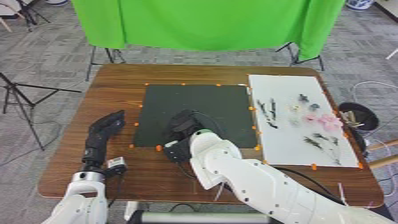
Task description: Arrange flowers
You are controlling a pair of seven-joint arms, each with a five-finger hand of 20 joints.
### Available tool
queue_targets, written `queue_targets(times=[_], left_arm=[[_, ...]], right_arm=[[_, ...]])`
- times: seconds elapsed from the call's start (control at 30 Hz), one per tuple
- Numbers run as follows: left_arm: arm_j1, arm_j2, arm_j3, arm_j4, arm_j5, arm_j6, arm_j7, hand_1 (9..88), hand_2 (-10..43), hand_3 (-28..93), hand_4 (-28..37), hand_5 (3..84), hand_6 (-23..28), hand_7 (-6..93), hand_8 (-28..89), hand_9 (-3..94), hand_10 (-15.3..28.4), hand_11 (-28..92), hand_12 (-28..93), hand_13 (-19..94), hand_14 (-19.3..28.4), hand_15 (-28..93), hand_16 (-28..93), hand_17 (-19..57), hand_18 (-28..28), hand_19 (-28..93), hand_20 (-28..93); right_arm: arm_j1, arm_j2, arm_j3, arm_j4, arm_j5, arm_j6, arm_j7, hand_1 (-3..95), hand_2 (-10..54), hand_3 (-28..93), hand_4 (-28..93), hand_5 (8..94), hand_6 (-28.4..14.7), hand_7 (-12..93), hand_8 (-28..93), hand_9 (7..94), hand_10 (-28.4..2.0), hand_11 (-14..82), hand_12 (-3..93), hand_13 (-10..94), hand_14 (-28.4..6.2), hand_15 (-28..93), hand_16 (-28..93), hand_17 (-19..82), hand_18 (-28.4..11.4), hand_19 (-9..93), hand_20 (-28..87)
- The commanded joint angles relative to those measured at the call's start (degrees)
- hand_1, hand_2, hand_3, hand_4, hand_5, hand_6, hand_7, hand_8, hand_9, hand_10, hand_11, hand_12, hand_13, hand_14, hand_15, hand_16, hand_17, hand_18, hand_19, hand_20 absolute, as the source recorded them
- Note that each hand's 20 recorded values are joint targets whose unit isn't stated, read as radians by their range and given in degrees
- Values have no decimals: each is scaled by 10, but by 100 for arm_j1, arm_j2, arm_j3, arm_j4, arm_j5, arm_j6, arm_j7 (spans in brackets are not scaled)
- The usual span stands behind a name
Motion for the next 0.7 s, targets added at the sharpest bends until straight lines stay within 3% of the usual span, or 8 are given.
queue_targets(times=[0.03, 0.17, 0.2, 0.33, 0.4, 0.7], left_arm=[[61, -77, 62, 88, -27, -82, -46, 261, -68, 714, -216, 460, 23, 167, -80, 411, 125, 183, 103, 354, 160, 185, -3, 58, 105, 120, 135], [22, -83, 83, 117, -20, -93, -50, 260, -67, 714, -217, 460, 22, 167, -81, 411, 125, 182, 102, 354, 159, 185, -3, 58, 104, 120, 135], [42, -89, 62, 87, -13, -93, -66, 260, -67, 714, -217, 460, 22, 167, -81, 411, 125, 182, 102, 354, 159, 185, -3, 58, 104, 120, 135], [14, -98, 73, 107, -12, -89, -71, 259, -68, 715, -218, 460, 22, 167, -81, 411, 125, 182, 103, 354, 160, 185, -3, 58, 104, 120, 135], [49, -96, 51, 72, -12, -89, -78, 259, -68, 715, -219, 460, 22, 167, -81, 411, 125, 182, 103, 354, 160, 185, -3, 58, 104, 120, 135], [95, -97, 4, 63, -20, -105, -66, 258, -68, 716, -218, 460, 22, 167, -81, 411, 125, 181, 102, 354, 159, 185, -3, 58, 105, 120, 135]], right_arm=[[-25, -14, 53, -53, 57, -53, -33, 591, -95, 632, 15, 734, -56, 287, 105, 903, -131, 75, 272, 937, -46, 368, 175, 752, -60, 659, 399], [-36, -18, 84, -40, 86, -79, -55, 579, -95, 628, 15, 738, -55, 259, 103, 882, -137, 75, 240, 937, -47, 364, 177, 750, -63, 658, 398], [-35, -25, 92, -30, 74, -81, -50, 577, -95, 627, 14, 739, -54, 254, 101, 879, -137, 76, 238, 937, -48, 364, 178, 750, -63, 658, 398], [-45, -14, 88, -35, 105, -67, -61, 569, -95, 626, 17, 738, -54, 215, 99, 870, -143, 83, 215, 937, -49, 361, 181, 748, -64, 656, 400], [-50, -12, 99, -45, 133, -68, -63, 566, -95, 627, 15, 738, -55, 204, 101, 865, -145, 84, 209, 937, -50, 362, 180, 748, -64, 655, 400], [9, 116, -68, -18, -611, -245, -109, 533, -95, 632, 20, 734, -55, 196, 122, 849, -148, 102, 195, 937, -50, 360, 186, 747, -67, 656, 405]])
